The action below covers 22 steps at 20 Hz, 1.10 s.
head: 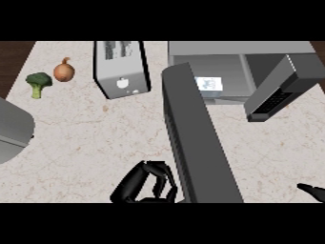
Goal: Pick up the milk, place it into the microwave and close the microwave
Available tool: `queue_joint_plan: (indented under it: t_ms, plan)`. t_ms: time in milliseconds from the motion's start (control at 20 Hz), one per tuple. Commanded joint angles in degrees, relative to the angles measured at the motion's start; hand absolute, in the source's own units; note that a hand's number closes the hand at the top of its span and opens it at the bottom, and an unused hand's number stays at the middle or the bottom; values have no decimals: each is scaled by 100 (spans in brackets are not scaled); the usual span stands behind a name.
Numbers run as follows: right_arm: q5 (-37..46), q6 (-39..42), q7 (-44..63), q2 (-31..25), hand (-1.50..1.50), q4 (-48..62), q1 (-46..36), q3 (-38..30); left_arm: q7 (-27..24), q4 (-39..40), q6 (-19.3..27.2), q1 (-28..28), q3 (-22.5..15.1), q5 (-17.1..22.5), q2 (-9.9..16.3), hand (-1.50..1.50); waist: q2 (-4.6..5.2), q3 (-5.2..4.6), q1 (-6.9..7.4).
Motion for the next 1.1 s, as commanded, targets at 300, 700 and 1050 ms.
queue_joint_plan:
  t_ms: [300,700,1050]
  plan:
    - [-198,928,-488,-195,-150,-244,17,91,492,1649,-94,-1406,-1293,507,-239,150,24,-10,-86]
    - [-404,1390,-350,-258,-150,-846,13,357,-90,1710,1090,-1766,-2356,1331,-239,150,37,-26,-331]
    - [-537,1196,41,-121,-150,-1317,-139,614,-55,1696,1814,-2617,-2449,2223,-234,-150,90,-35,-650]
